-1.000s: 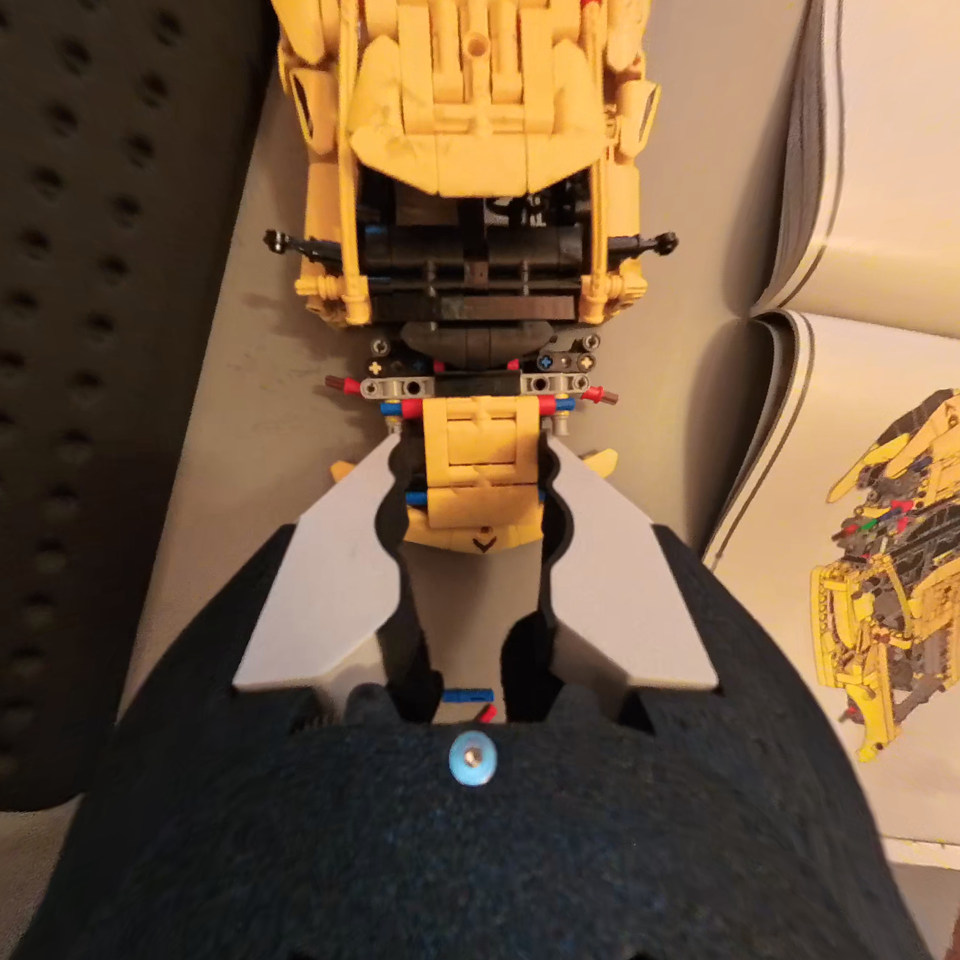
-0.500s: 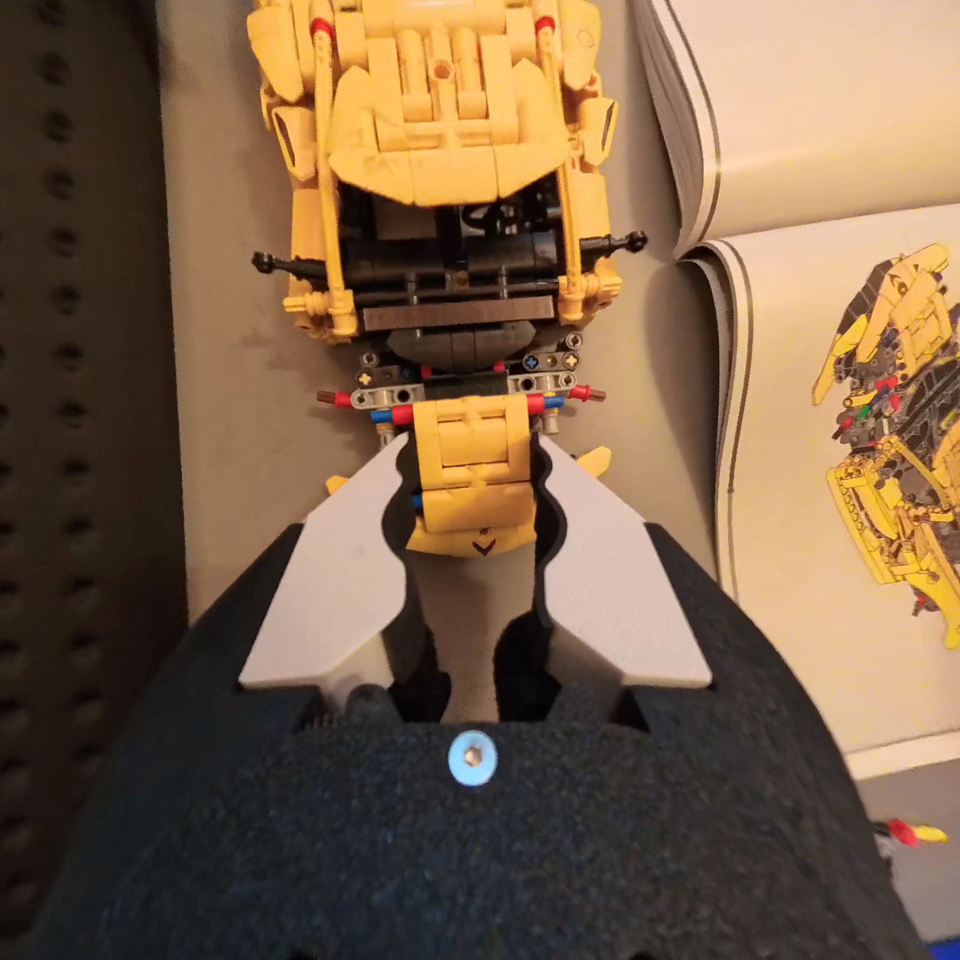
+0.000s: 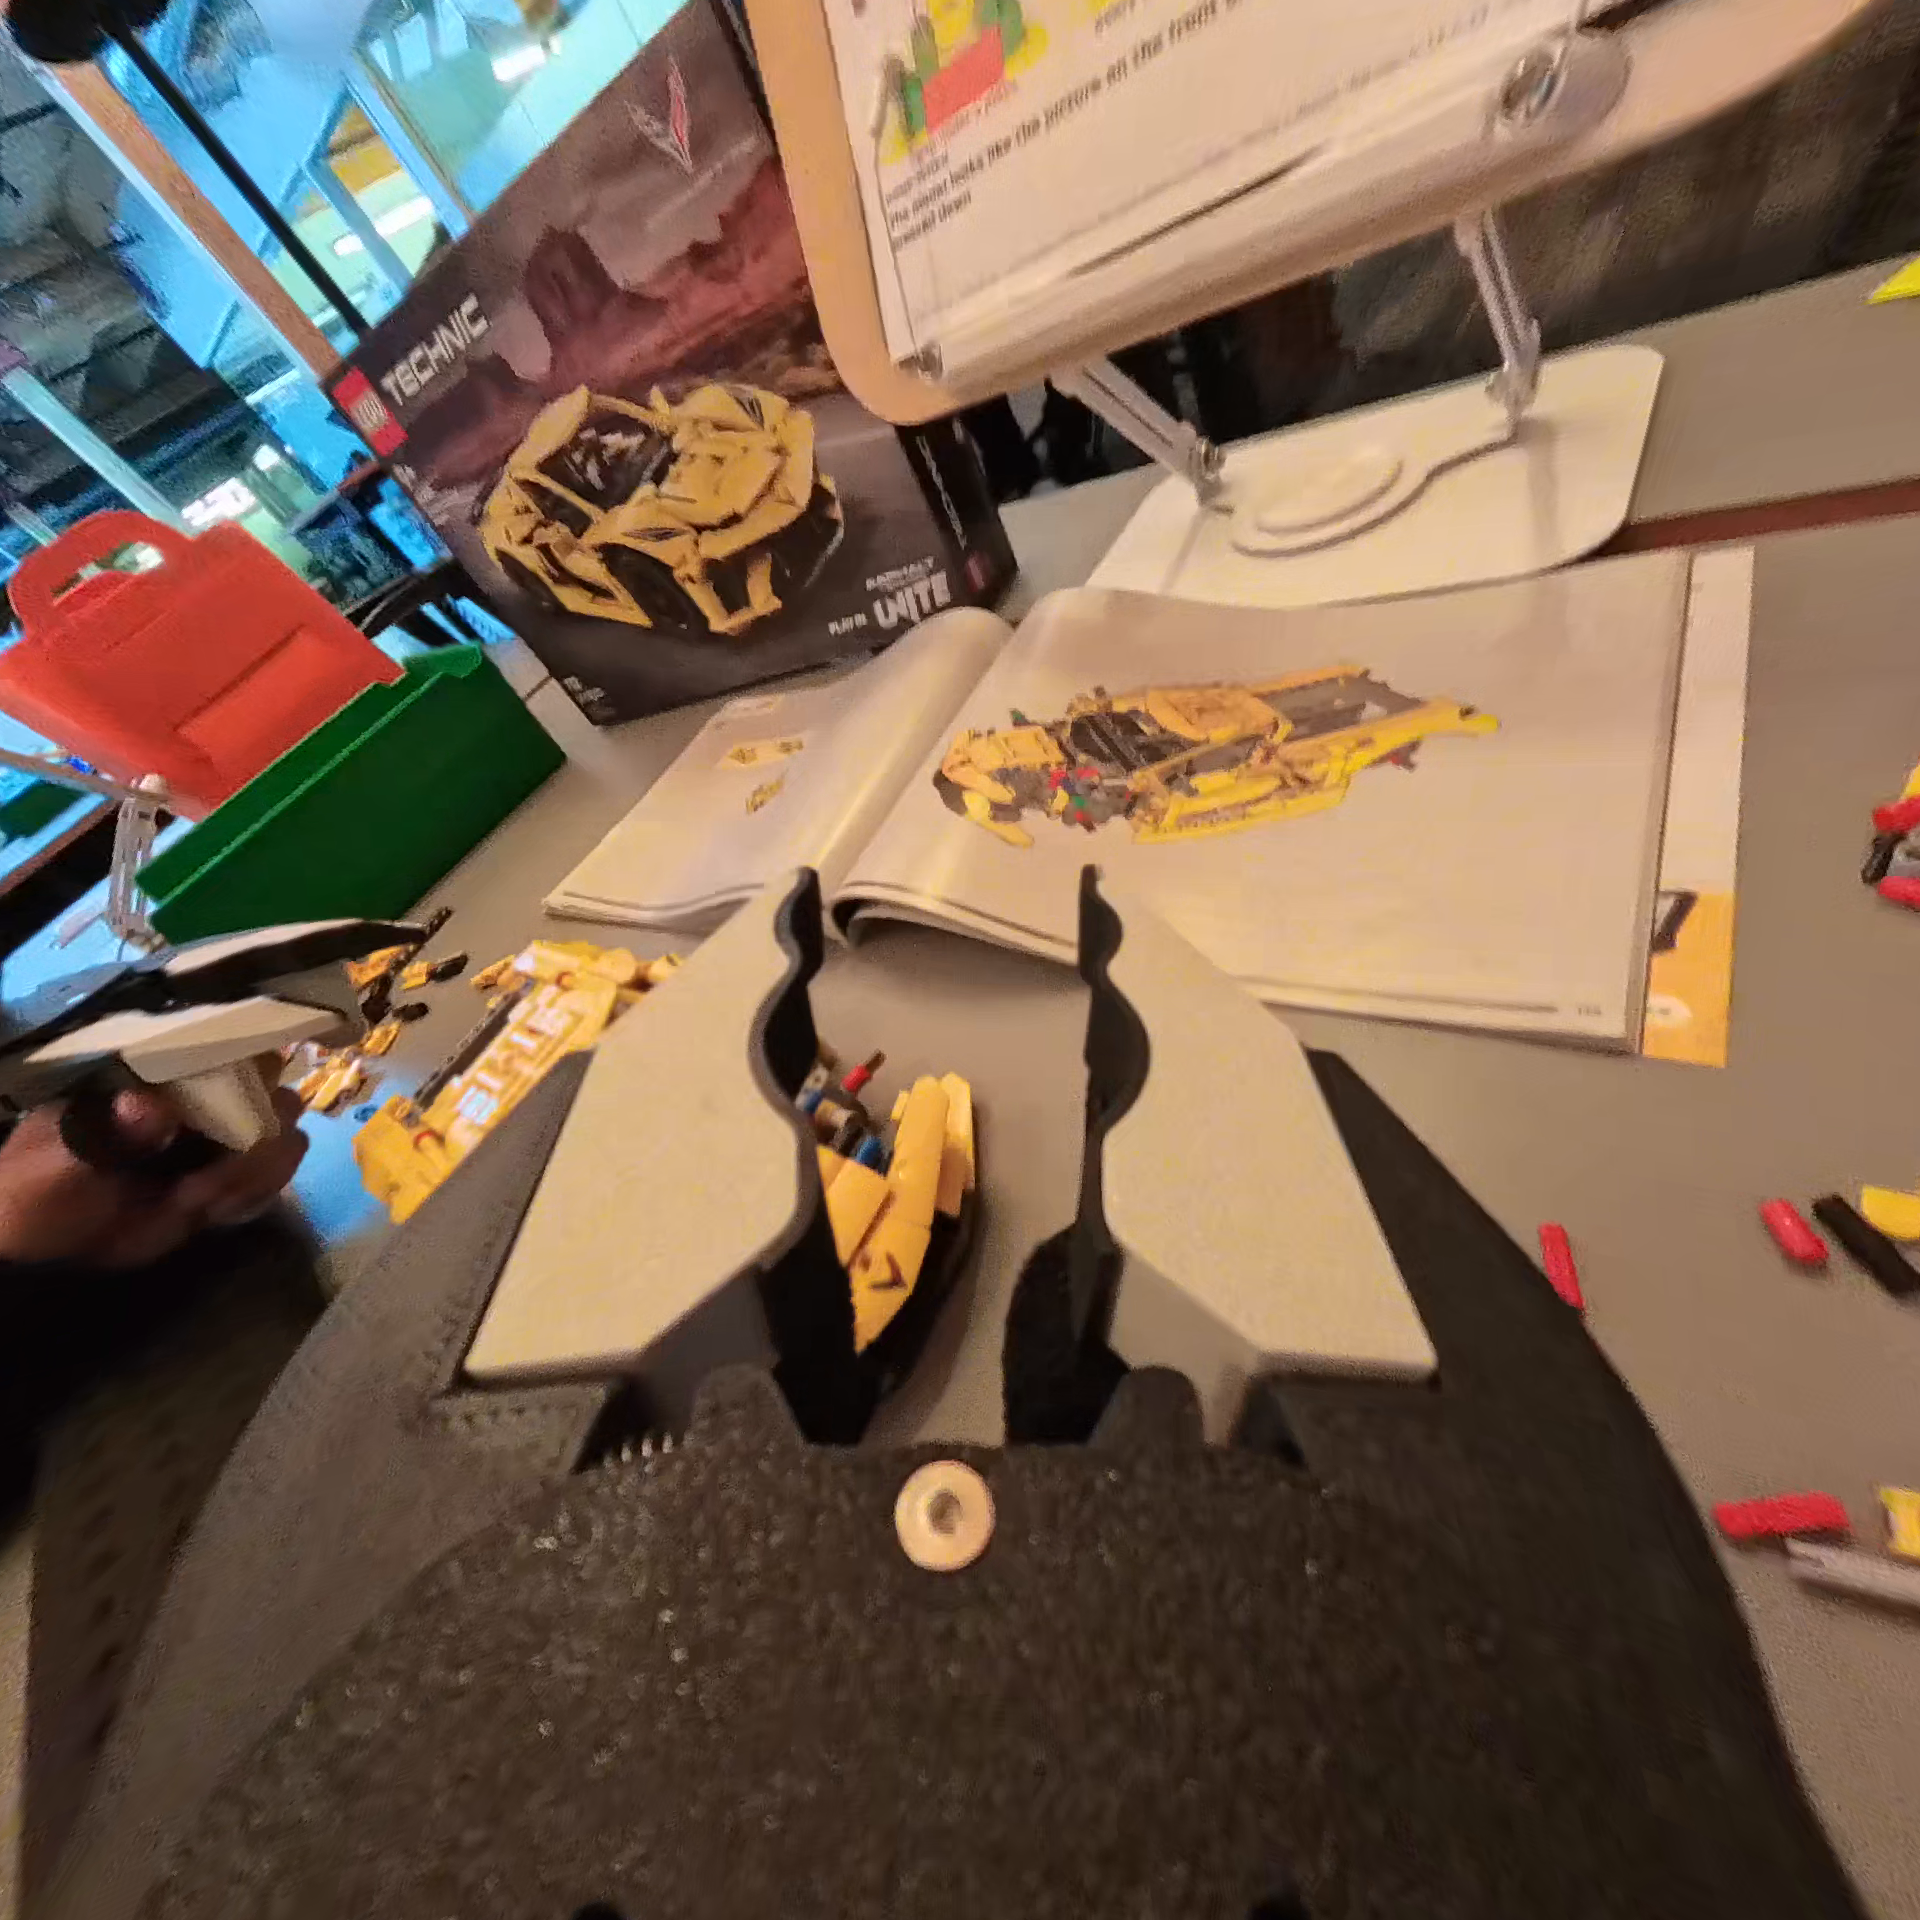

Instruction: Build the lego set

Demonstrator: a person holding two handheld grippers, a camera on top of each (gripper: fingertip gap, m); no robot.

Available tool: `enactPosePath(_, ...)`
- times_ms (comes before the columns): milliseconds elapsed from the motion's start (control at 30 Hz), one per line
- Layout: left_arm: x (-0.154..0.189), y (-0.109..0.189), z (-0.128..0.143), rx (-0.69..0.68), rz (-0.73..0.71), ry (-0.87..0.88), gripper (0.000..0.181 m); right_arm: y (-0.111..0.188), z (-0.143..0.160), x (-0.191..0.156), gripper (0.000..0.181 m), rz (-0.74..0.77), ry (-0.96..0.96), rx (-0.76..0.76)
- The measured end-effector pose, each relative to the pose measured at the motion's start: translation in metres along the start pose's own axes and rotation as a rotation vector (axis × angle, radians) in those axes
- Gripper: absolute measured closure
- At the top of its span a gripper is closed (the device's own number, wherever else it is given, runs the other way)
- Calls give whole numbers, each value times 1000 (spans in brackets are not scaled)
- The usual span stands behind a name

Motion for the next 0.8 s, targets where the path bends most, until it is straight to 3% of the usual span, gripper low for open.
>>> enactPosePath(167,2,-3,1,-14,-2,-26,118,1,9,7,140,85,104,-85)
enactPosePath(333,1,-2,1,-11,-6,-18,119,-8,17,7,143,70,100,-155)
enactPosePath(800,3,-1,-2,10,-6,-35,119,-3,9,13,145,116,131,-146)
Point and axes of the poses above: each gripper's, where its closed fingertips meet, y back along the fingers, z out of its underside, x = y × z across the jaws, the point moved 7 cm from there along y, back along the fingers, and after that the axes turned 2 degrees about -y, right-handed, at the moved point
